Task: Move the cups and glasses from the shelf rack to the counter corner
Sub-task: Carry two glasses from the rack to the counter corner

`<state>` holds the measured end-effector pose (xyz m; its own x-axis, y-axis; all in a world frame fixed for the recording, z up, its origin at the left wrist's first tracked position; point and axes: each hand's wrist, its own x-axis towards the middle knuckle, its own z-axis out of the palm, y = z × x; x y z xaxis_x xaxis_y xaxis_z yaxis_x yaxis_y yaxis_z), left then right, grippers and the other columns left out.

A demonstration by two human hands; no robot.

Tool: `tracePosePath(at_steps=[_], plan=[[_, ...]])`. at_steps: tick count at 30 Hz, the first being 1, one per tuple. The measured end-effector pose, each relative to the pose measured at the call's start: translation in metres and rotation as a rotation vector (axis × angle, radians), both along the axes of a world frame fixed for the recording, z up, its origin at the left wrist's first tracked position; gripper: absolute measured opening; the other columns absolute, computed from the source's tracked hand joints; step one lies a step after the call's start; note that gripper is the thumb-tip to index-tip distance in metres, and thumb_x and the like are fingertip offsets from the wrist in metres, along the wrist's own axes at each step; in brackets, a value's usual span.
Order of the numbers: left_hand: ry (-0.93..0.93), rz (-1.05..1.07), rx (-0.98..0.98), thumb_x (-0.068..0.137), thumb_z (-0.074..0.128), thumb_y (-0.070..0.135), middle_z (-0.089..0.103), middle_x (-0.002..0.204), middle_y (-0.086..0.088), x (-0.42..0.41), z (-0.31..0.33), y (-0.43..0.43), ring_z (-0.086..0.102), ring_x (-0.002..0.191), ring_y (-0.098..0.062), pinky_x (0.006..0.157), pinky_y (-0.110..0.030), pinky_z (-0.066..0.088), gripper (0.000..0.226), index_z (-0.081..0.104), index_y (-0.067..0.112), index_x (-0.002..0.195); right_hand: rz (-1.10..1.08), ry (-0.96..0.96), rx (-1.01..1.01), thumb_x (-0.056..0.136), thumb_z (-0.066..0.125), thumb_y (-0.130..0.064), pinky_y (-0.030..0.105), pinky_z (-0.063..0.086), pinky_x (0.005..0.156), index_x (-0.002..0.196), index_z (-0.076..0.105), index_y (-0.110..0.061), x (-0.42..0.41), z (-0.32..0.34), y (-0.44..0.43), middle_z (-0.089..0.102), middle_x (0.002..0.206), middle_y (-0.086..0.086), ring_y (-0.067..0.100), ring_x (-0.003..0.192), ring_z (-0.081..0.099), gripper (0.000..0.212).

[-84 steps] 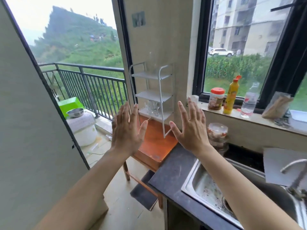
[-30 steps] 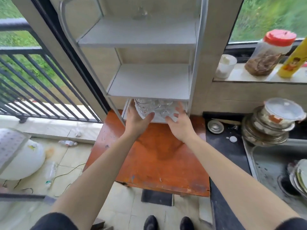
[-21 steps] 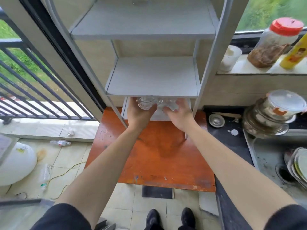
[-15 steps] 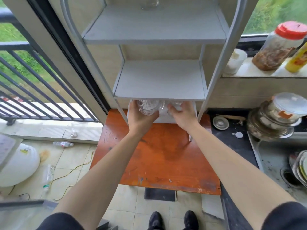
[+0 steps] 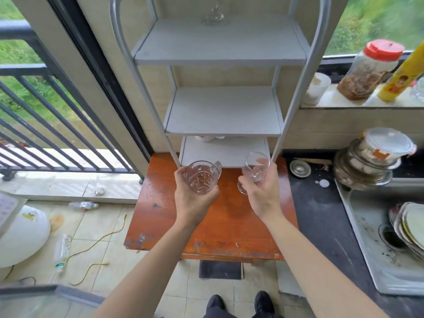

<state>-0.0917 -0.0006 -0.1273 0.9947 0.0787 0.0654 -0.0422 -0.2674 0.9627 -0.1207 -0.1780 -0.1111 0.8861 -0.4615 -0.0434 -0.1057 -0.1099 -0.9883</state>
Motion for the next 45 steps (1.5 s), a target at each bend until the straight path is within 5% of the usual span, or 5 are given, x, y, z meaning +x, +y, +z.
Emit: tracePosePath(at_steps=[9,13,19,23,45], plan=[[-0.036,-0.318,-0.055,0.059,0.088,0.028,0.061,0.11,0.022,-0.048,0.011,-0.074,0.064,0.107,-0.005,0.091,-0.031,0.054,0.083,0.039,0.031,0.125,-0.364,-0.024,-0.106,0.078,0.074,-0.021,0.006,0.045,0.07,0.124,0.05,-0.032,-0.096,-0.003,-0.054,0.063,0.11,-0.02,-0.011,0.093,0.061,0.053],[-0.057,-0.536,-0.063,0.057,0.089,0.031,0.059,0.109,0.026,-0.084,0.026,-0.135,0.062,0.102,0.003,0.081,-0.012,0.049,0.083,0.038,0.033,0.123,-0.567,-0.046,-0.087,0.074,0.071,-0.021,0.01,0.046,0.072,0.123,0.049,-0.033,-0.155,0.003,-0.095,0.063,0.11,-0.015,-0.009,0.093,0.061,0.055],[-0.111,-0.813,-0.126,0.059,0.086,0.023,0.06,0.112,0.006,-0.163,0.058,-0.237,0.062,0.105,-0.008,0.093,-0.039,0.052,0.08,0.04,0.025,0.124,-0.898,-0.127,-0.135,0.072,0.069,-0.024,0.011,0.048,0.073,0.12,0.047,-0.056,-0.267,0.026,-0.167,0.062,0.103,-0.021,0.0,0.094,0.064,0.062],[-0.125,-0.986,-0.171,0.058,0.083,0.028,0.061,0.108,0.022,-0.234,0.077,-0.307,0.063,0.104,-0.002,0.088,-0.018,0.048,0.073,0.043,0.036,0.119,-1.083,-0.204,-0.169,0.073,0.071,-0.021,0.011,0.049,0.074,0.112,0.046,-0.065,-0.355,0.037,-0.216,0.062,0.105,-0.011,0.001,0.089,0.067,0.064],[-0.163,-1.632,-0.25,0.057,0.085,0.039,0.06,0.115,0.027,-0.681,0.105,-0.652,0.061,0.11,0.001,0.09,-0.016,0.05,0.08,0.046,0.036,0.127,-1.693,-0.28,-0.203,0.076,0.07,-0.022,0.027,0.051,0.079,0.129,0.046,-0.024,-0.837,0.067,-0.453,0.057,0.105,-0.017,-0.004,0.086,0.06,0.058]])
